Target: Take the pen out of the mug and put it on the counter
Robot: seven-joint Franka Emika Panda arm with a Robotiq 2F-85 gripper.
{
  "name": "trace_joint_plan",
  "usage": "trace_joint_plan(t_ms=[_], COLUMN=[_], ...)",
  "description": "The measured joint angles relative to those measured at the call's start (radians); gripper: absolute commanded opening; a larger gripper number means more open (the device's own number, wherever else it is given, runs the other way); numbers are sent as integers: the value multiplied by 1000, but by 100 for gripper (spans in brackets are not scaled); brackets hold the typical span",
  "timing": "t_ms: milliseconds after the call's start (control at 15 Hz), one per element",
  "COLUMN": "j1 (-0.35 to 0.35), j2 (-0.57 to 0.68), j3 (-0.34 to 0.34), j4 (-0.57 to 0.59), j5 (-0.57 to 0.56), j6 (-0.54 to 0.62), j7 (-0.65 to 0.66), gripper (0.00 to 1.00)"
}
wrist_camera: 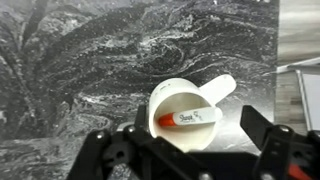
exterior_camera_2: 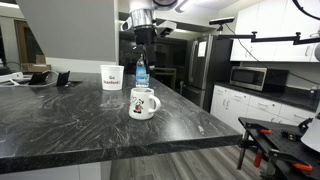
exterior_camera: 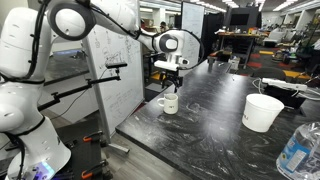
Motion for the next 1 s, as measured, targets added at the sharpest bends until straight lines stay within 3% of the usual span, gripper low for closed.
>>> trace_joint_plan(t_ms=[600,867,1000], j1=[4,3,3], j2=[15,59,89], j3=[-8,-20,-25], j4=[32,80,111], j5=[117,168,183], j6=[-50,-97,-108], j7=[328,397,411], gripper=[100,74,77])
